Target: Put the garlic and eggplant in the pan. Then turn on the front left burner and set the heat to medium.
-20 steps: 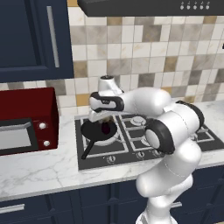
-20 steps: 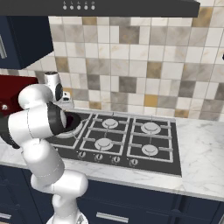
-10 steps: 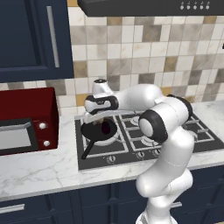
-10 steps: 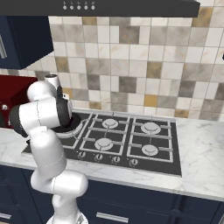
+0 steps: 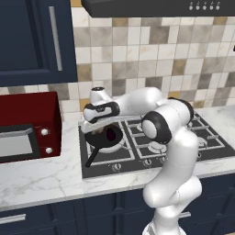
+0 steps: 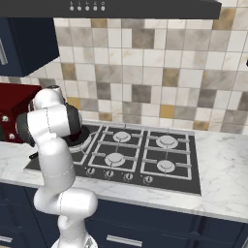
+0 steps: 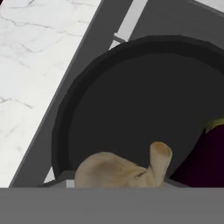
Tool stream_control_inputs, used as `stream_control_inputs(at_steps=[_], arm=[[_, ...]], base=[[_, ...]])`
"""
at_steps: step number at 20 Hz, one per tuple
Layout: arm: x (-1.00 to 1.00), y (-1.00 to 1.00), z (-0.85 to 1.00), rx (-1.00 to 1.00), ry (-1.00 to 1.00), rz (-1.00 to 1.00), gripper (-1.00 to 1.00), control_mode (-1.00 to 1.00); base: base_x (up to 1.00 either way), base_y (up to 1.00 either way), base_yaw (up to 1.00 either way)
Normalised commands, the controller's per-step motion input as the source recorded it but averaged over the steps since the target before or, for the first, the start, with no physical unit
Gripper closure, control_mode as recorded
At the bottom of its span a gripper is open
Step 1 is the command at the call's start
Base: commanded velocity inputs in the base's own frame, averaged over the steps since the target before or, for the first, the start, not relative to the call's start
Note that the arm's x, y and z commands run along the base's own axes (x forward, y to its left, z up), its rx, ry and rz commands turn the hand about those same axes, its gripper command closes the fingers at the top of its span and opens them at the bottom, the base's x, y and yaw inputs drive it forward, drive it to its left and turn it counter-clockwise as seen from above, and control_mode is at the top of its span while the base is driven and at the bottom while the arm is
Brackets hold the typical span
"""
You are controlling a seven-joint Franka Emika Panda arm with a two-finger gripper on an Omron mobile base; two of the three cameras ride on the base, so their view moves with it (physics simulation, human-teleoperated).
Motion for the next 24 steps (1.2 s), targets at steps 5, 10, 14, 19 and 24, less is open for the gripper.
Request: stream_control_inputs(at_steps=[5, 10, 14, 19, 24], arm=[[0.0, 0.01, -0.4, -0.01, 0.01, 0.0, 1.0, -1.0], [0.03, 0.0, -0.28, -0.03, 0.01, 0.0, 1.0, -1.0], [0.0, 0.01, 0.0, 0.0, 0.02, 0.0, 1.0, -1.0], [0.0, 0.03, 0.02, 0.0, 0.0, 0.0, -1.0, -1.0], [0.0, 0.0, 0.03, -0.04, 0.0, 0.0, -1.0, -1.0]], base=[[0.0, 0.0, 0.0], [0.0, 0.0, 0.0], [0.0, 0.0, 0.0], [0.0, 0.0, 0.0], [0.0, 0.0, 0.0]])
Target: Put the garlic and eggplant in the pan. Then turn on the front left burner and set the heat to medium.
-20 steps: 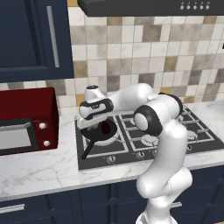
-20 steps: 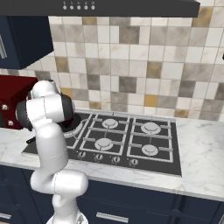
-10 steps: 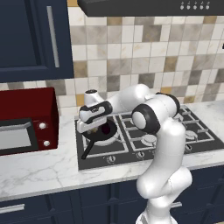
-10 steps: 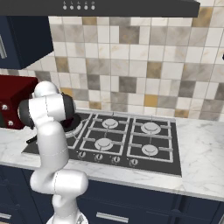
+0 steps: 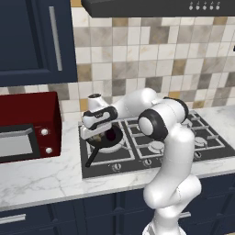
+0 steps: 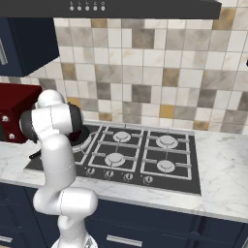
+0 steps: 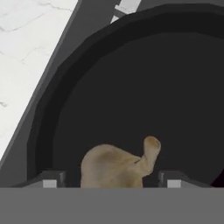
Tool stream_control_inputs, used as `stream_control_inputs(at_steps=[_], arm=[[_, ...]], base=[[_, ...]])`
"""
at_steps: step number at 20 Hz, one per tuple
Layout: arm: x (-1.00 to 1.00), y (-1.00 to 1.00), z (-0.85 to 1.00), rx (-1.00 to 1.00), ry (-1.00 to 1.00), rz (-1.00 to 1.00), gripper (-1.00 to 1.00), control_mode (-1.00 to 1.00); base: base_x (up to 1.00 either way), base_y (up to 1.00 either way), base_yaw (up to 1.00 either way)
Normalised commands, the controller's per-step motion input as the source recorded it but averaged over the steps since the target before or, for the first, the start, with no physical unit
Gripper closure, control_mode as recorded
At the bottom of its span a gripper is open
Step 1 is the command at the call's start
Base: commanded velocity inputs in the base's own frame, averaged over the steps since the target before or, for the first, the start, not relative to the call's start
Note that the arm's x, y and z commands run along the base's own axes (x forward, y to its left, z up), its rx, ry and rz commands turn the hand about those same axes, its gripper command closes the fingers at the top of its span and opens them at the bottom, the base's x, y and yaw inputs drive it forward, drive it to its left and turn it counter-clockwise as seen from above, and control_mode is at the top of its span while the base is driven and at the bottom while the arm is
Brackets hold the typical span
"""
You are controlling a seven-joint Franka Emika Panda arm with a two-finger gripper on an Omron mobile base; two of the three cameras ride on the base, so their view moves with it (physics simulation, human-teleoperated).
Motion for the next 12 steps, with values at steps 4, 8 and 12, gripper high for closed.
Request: stream_control_inputs(at_steps=[4, 8, 12], arm=[[0.0, 0.0, 0.3, -0.06, -0.01, 0.0, -1.0, -1.0], [-0.03, -0.1, 0.48, 0.0, 0.0, -0.01, -1.0, -1.0], [0.0, -0.25, 0.61, 0.0, 0.0, -0.04, -1.0, -1.0]], base=[[0.0, 0.0, 0.0], [0.0, 0.0, 0.0], [0.0, 0.0, 0.0]])
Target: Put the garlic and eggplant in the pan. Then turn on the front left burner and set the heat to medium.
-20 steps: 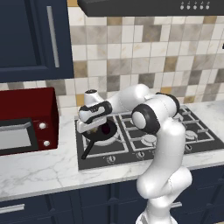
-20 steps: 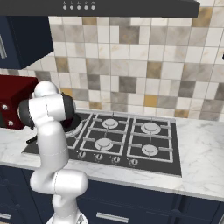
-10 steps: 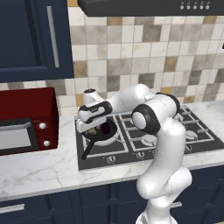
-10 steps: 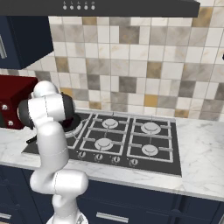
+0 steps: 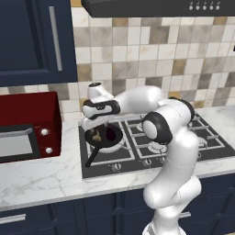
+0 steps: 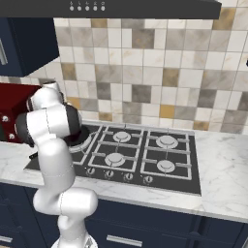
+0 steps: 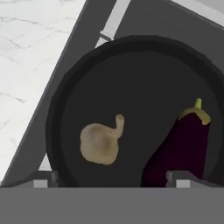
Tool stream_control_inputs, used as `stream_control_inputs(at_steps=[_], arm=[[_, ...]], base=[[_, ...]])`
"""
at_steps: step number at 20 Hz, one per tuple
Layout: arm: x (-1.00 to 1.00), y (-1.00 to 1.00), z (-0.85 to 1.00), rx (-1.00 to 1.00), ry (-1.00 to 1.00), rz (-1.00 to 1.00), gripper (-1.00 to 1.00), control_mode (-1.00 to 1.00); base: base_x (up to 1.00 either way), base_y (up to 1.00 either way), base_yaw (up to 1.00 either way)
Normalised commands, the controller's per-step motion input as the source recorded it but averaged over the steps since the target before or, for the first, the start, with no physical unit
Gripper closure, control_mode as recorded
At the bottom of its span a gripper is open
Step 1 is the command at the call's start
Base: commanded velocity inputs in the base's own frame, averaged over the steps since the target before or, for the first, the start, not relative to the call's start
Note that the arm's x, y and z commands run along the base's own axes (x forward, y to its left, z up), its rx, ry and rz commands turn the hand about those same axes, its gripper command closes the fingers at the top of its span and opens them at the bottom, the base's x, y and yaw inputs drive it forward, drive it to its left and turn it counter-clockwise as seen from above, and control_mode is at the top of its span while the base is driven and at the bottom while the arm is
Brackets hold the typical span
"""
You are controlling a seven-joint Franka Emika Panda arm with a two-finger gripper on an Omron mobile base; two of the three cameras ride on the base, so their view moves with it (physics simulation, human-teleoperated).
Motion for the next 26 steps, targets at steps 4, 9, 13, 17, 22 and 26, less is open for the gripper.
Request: stream_control_inputs(at_steps=[4, 9, 13, 17, 22, 26], arm=[[-0.34, -0.34, 0.35, 0.04, 0.03, -0.1, -1.0, -1.0], [-0.66, -0.24, 0.21, 0.09, 0.07, -0.15, -1.0, -1.0], [-0.63, -0.25, 0.07, 0.09, 0.07, -0.17, -1.0, -1.0], [-0.61, -0.35, 0.0, 0.05, 0.02, -0.19, -1.0, -1.0], [-0.59, -0.07, -0.11, 0.0, 0.0, -0.1, -1.0, -1.0], [-0.26, 0.0, -0.23, -0.07, 0.0, -0.04, -1.0, -1.0]], base=[[0.0, 0.0, 0.0], [0.0, 0.0, 0.0], [0.0, 0.0, 0.0], [0.0, 0.0, 0.0], [0.0, 0.0, 0.0], [0.0, 0.0, 0.0]])
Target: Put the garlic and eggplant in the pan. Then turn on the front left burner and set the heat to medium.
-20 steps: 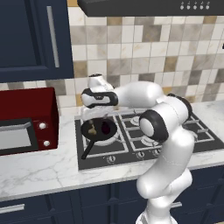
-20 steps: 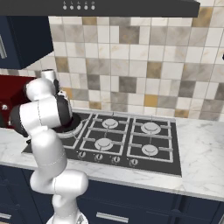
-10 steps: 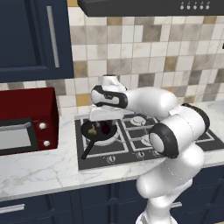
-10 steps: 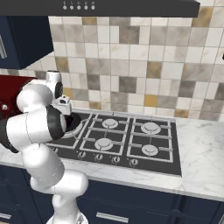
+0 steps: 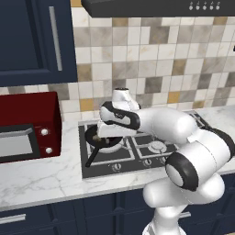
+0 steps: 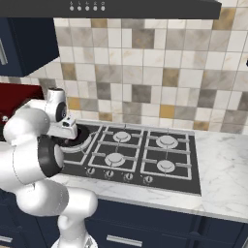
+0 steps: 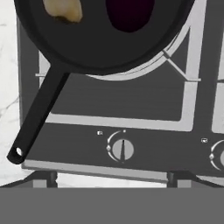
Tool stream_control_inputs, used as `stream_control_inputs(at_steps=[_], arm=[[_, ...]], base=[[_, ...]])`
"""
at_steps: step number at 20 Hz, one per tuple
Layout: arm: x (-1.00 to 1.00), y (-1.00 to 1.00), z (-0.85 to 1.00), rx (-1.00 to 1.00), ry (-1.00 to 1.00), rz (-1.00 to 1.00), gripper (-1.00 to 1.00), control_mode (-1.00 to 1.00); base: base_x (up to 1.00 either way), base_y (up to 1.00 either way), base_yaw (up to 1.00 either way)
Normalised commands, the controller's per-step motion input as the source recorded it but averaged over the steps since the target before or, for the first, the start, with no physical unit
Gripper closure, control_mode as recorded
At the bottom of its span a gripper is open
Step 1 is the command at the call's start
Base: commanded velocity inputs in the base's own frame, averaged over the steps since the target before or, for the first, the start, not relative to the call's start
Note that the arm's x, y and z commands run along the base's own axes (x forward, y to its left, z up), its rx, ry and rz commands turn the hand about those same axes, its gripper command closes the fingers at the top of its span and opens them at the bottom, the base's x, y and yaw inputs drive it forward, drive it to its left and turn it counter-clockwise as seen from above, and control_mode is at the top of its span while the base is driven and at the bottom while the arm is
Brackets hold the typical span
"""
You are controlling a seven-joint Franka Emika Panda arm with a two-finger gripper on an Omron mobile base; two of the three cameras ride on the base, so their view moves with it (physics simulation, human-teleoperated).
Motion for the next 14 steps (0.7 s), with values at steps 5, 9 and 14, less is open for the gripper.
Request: stream_control_inputs(at_steps=[5, 9, 14], arm=[[-0.03, -0.01, -0.19, -0.09, 0.0, -0.03, -1.0, -1.0], [0.0, -0.01, -0.33, 0.0, 0.08, -0.04, -1.0, -1.0], [-0.01, 0.0, -0.39, 0.01, 0.09, -0.03, -1.0, -1.0]], base=[[0.0, 0.0, 0.0], [0.0, 0.0, 0.0], [0.0, 0.0, 0.0]])
